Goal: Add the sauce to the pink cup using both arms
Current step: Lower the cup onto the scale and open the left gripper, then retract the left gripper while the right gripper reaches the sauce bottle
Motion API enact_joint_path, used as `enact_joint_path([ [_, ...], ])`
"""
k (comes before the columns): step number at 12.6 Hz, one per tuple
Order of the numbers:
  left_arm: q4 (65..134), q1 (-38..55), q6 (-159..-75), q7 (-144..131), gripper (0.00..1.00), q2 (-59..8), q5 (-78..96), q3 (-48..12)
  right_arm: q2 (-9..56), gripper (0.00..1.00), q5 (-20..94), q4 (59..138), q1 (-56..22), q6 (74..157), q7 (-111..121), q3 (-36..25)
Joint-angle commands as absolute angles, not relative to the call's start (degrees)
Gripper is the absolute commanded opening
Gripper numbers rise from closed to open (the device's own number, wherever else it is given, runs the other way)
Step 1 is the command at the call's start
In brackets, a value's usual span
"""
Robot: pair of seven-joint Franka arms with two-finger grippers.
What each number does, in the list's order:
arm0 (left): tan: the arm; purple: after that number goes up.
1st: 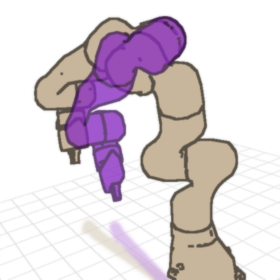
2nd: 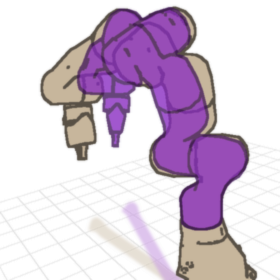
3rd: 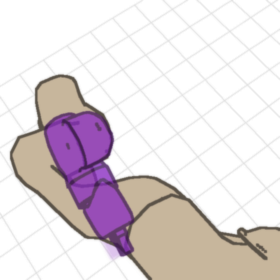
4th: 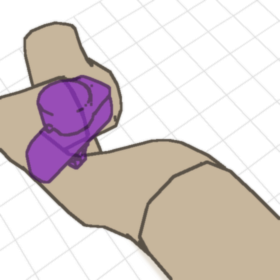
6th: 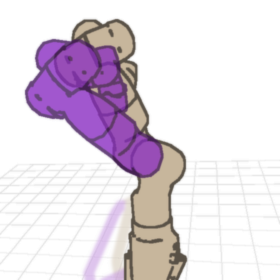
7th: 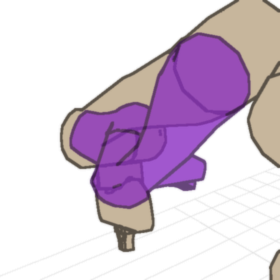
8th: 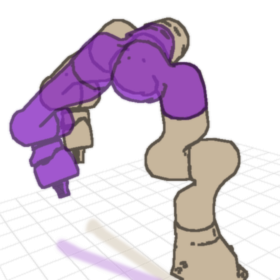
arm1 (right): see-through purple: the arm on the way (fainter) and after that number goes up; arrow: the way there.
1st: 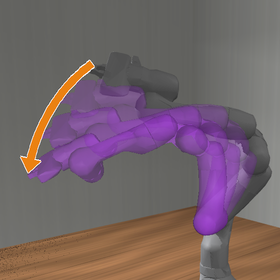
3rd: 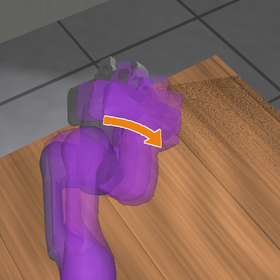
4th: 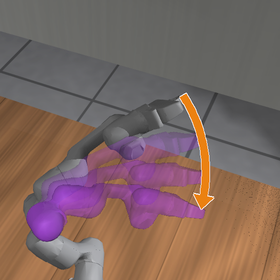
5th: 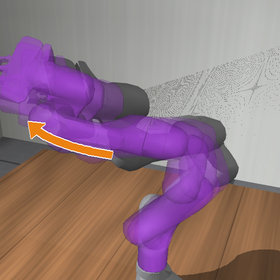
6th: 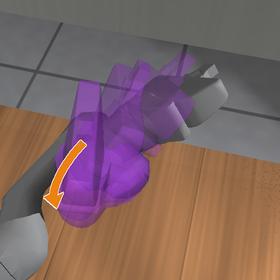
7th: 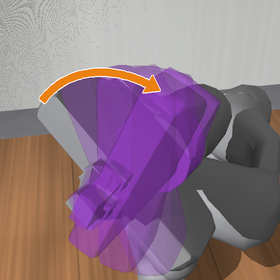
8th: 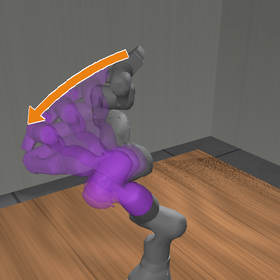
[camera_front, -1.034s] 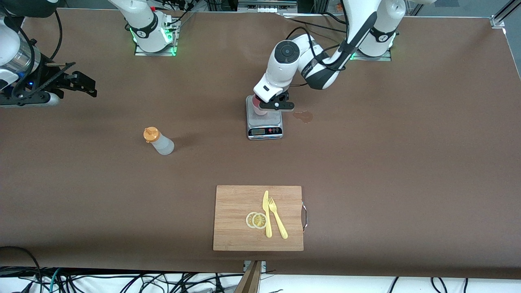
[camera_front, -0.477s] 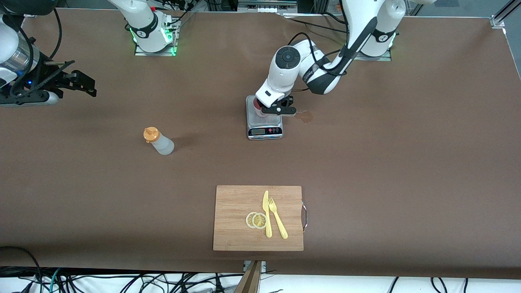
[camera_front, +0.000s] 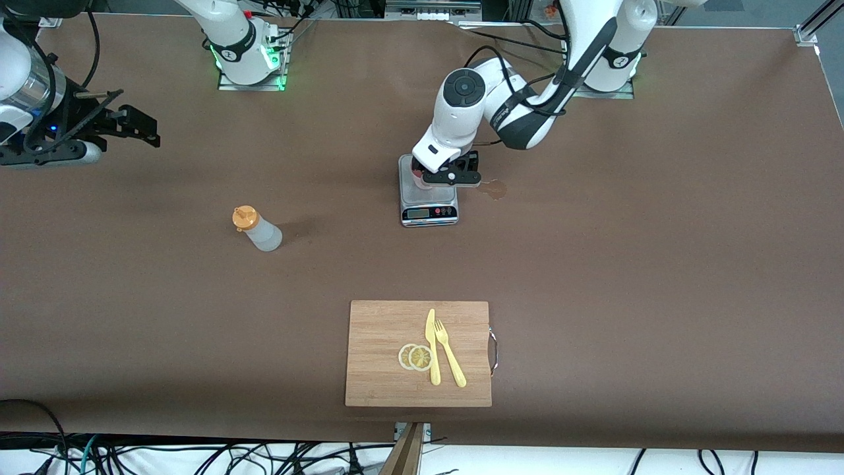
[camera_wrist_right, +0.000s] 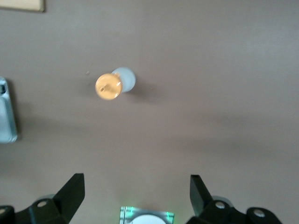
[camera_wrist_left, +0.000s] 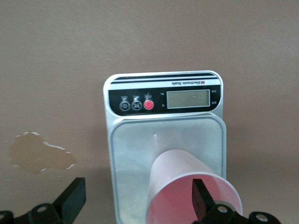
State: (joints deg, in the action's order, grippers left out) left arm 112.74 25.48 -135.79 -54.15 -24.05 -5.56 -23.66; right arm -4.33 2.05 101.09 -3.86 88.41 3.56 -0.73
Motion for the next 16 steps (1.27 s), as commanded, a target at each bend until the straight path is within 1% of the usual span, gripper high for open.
enact_joint_path([
  [1,112.6,23.2,-130.5,-54.9,1.0,-19.9,-6.5,-23.9,-4.6,1.0,3.0,99.2,-3.5,85.1,7.1,-0.8],
  [6,112.2,16.3,-124.4,-54.8,1.0,-13.4,-6.3,-25.0,-4.7,1.0,3.9,99.2,-3.4,85.0,12.7,-1.9],
  [8,111.5,11.3,-121.5,-53.6,1.0,-9.9,-2.4,-25.2,-4.1,1.0,4.0,99.5,-3.4,85.8,22.7,-3.0],
  [11,106.5,4.8,-110.8,-42.1,1.0,-7.2,1.1,-24.9,-3.8,1.0,4.5,100.0,-3.4,86.9,34.5,-3.6],
  [13,104.5,1.3,-105.1,-40.8,1.0,-6.0,1.0,-24.1,-3.2,1.0,9.3,100.4,-3.3,87.6,43.5,-6.1],
  [16,101.6,-0.8,-98.3,-35.0,1.0,-4.8,0.4,-19.4,-1.5,1.0,16.1,101.1,-3.3,88.8,59.0,-9.0],
])
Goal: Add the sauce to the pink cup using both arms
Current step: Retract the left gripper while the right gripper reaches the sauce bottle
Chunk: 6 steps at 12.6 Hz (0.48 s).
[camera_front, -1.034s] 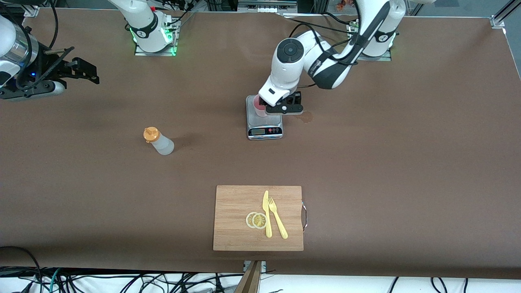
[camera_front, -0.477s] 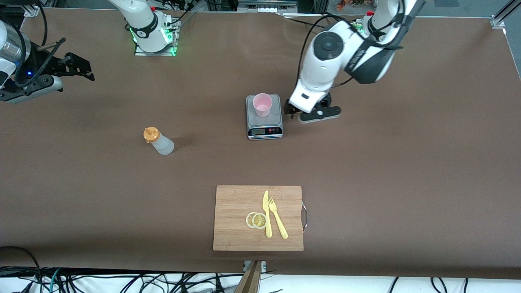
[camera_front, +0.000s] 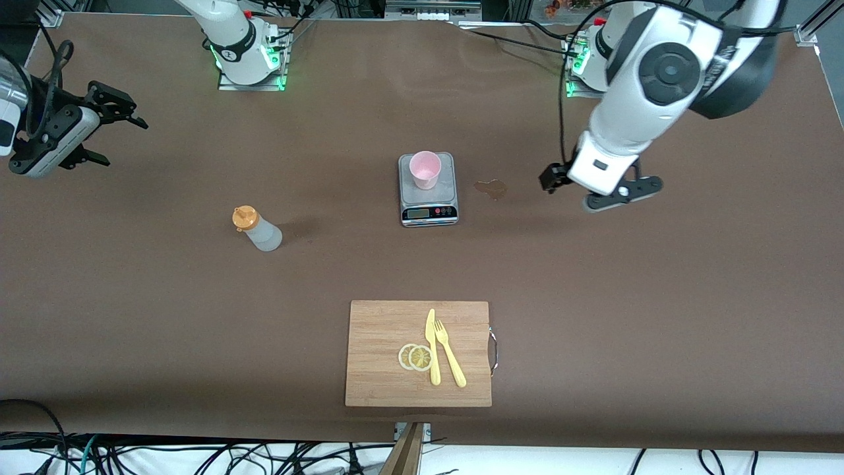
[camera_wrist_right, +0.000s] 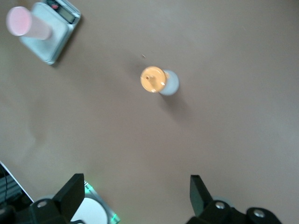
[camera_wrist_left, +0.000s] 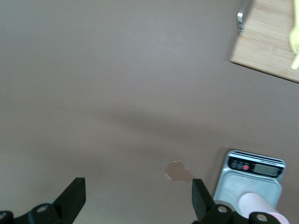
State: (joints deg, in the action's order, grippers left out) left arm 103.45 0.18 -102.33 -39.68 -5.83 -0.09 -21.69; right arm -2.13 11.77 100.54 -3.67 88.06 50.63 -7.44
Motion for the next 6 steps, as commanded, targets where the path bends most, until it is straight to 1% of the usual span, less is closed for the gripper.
enact_joint_path([
  [1,101.6,-0.6,-96.6,-31.7,1.0,-3.5,0.4,-16.6,-0.9,1.0,19.0,101.7,-3.3,88.8,63.8,-10.4],
  [4,101.5,-1.7,-93.4,-20.5,1.0,-0.9,0.4,-10.9,2.1,1.0,25.4,102.9,-3.3,88.8,75.2,-13.5],
  [6,101.4,-4.8,-91.8,-14.4,1.0,1.1,0.4,-9.4,5.9,1.0,32.2,105.0,-3.2,88.8,87.8,-17.0],
])
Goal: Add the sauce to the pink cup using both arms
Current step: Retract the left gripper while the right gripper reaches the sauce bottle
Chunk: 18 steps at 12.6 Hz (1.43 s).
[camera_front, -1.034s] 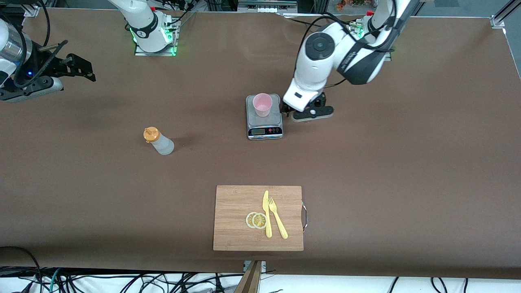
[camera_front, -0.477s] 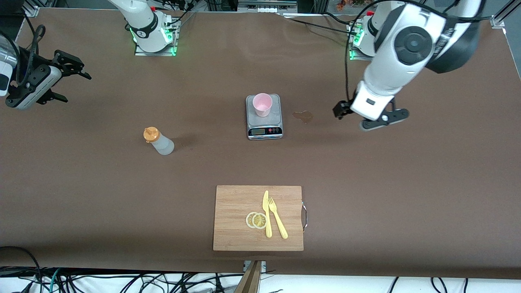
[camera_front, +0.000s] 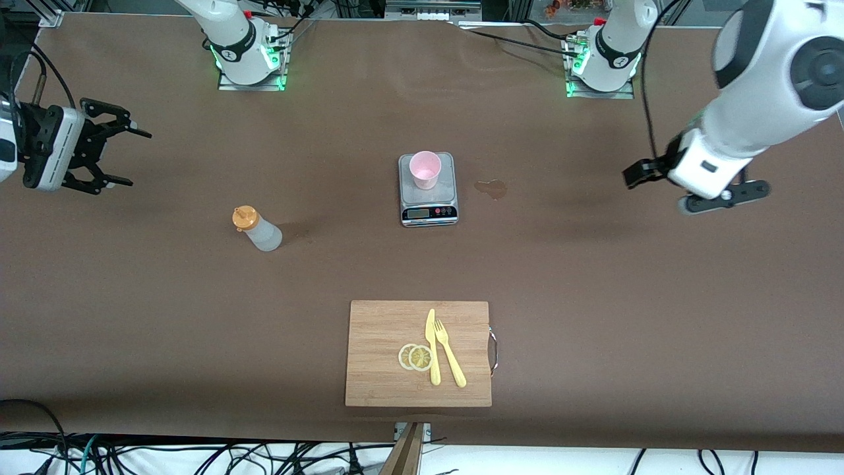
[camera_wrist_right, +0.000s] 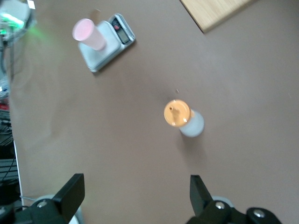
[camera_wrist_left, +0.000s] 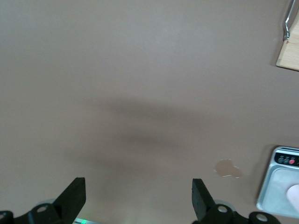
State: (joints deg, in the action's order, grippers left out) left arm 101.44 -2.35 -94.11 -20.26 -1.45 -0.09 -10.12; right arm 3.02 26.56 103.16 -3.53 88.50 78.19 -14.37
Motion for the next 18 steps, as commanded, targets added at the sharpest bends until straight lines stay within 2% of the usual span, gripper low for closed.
enact_joint_path([
  [1,101.4,-5.2,-90.8,-12.8,1.0,1.9,0.4,-8.8,8.0,1.0,35.7,105.9,-3.1,88.5,93.7,-18.4],
  [6,101.5,-5.6,-92.3,-12.4,1.0,2.1,0.4,-6.2,23.6,1.0,48.7,106.6,0.9,85.2,116.4,-19.0],
  [10,98.8,-5.6,-91.5,-12.4,1.0,2.5,1.1,-4.9,35.0,1.0,59.0,106.3,2.1,82.5,133.0,-18.6],
  [18,99.8,-7.6,-91.5,-6.8,1.0,4.3,1.1,-4.8,43.5,1.0,68.9,104.5,1.9,80.2,152.0,-15.9],
])
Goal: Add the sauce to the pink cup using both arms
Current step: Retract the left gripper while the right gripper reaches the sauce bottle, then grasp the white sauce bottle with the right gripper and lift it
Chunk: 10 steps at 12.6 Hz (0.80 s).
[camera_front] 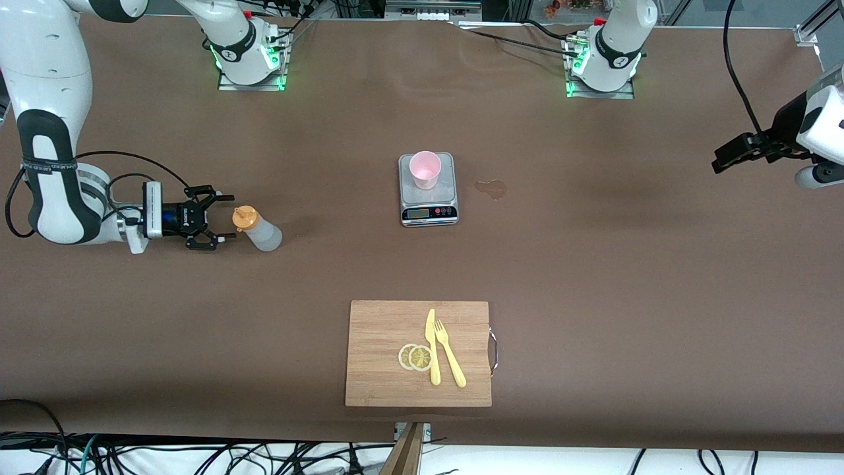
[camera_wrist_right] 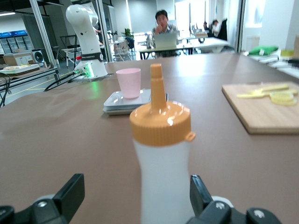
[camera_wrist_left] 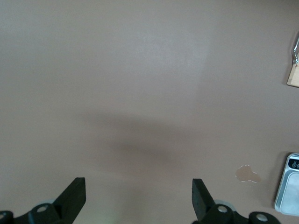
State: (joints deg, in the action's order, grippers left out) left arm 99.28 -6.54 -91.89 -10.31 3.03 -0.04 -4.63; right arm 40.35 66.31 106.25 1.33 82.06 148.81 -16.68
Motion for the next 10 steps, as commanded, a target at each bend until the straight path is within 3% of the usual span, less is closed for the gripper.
enact_joint_path([
  [1,99.8,-7.9,-91.4,-6.5,1.0,4.3,1.1,-4.8,44.6,1.0,69.9,103.9,1.8,80.1,153.1,-15.8],
  [4,99.8,-8.0,-91.3,-6.5,1.0,4.2,1.1,-4.8,48.2,0.99,70.8,101.2,2.2,78.3,154.2,-14.2],
  [6,98.8,-6.6,-89.6,-7.1,1.0,4.0,1.1,-2.7,49.6,0.92,72.8,100.9,2.1,78.2,154.8,-13.3],
  [7,98.4,-6.9,-89.7,-6.8,1.0,3.8,1.6,-2.5,50.3,0.8,73.1,100.3,2.1,78.1,154.9,-13.1],
  [8,98.4,-6.9,-89.6,-6.9,1.0,3.8,2.1,-2.6,51.1,0.41,73.3,98.8,2.1,78.0,154.6,-12.6],
  [9,98.5,-6.9,-89.6,-6.9,1.0,3.7,2.1,-2.7,51.3,0.2,73.6,98.5,2.1,78.0,154.0,-12.5],
  [10,98.6,-6.9,-89.6,-7.0,1.0,3.7,2.1,-2.7,51.2,0.07,73.7,98.5,2.1,78.0,153.8,-12.4],
])
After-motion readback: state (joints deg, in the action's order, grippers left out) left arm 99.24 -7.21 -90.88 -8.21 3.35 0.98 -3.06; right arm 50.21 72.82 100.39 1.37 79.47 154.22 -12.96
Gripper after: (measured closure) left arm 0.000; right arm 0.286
